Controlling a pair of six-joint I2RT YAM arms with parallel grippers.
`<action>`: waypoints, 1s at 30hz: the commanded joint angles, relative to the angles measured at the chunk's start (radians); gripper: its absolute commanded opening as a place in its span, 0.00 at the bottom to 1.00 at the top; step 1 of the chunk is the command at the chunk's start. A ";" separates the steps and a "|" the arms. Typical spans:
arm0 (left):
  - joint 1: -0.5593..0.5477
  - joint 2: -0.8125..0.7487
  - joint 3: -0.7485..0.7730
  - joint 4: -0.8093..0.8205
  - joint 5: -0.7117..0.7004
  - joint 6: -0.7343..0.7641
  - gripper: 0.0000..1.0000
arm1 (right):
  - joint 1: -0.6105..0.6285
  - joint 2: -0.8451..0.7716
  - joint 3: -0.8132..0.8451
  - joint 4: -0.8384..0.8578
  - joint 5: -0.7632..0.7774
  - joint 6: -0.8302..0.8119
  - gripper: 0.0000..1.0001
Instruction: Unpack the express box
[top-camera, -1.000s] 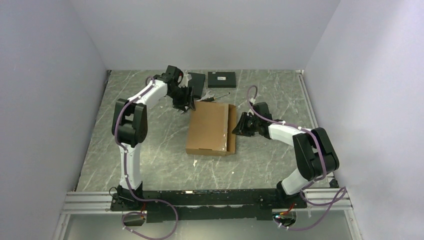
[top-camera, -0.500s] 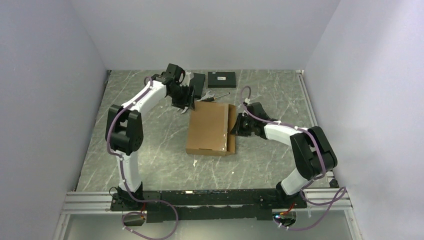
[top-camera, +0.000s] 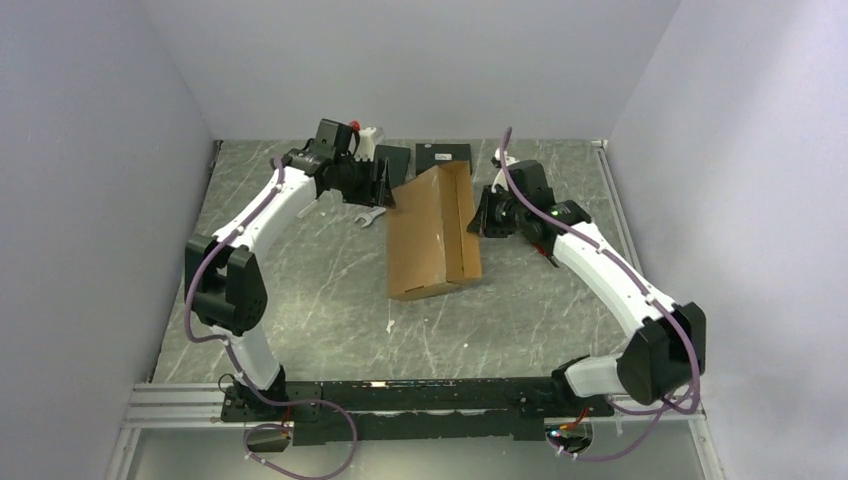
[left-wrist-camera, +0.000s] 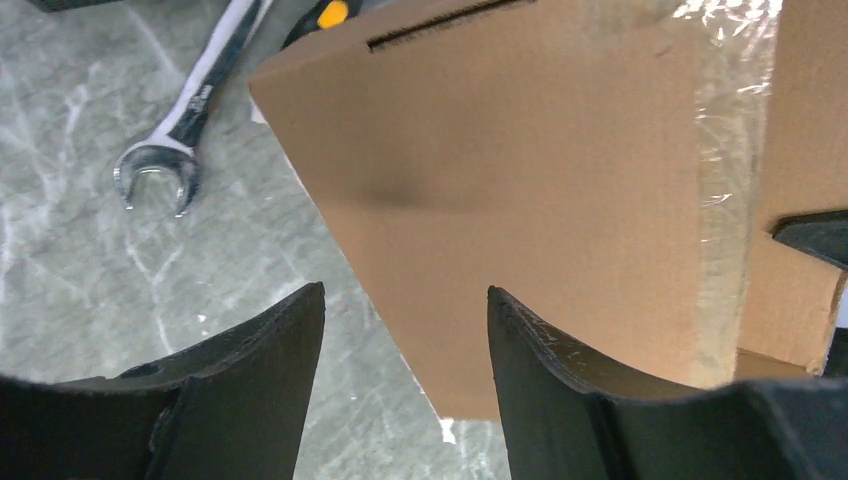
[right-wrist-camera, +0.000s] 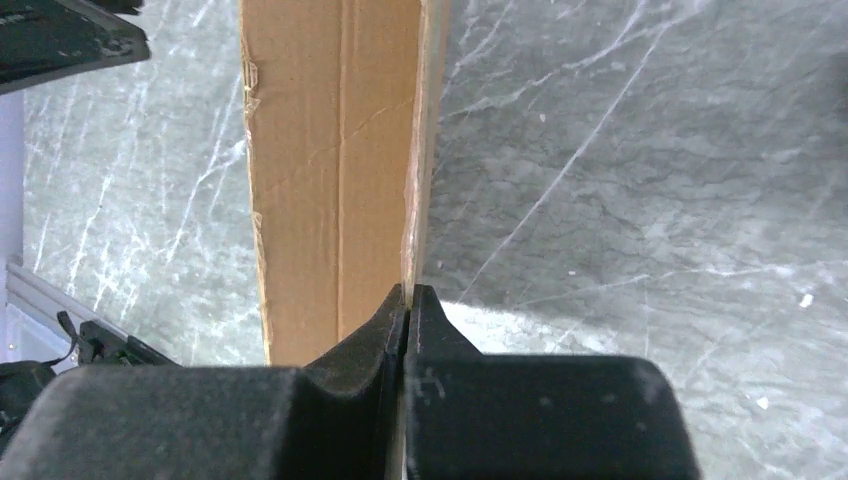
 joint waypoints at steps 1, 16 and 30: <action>-0.006 -0.111 -0.039 0.053 0.143 -0.139 0.64 | 0.029 -0.084 0.106 -0.174 0.077 -0.024 0.00; -0.172 -0.336 -0.210 0.233 0.119 -0.462 0.73 | 0.169 -0.028 0.297 -0.336 0.147 0.042 0.00; -0.226 -0.244 -0.236 0.210 -0.007 -0.435 0.67 | 0.196 -0.020 0.327 -0.349 0.193 0.039 0.00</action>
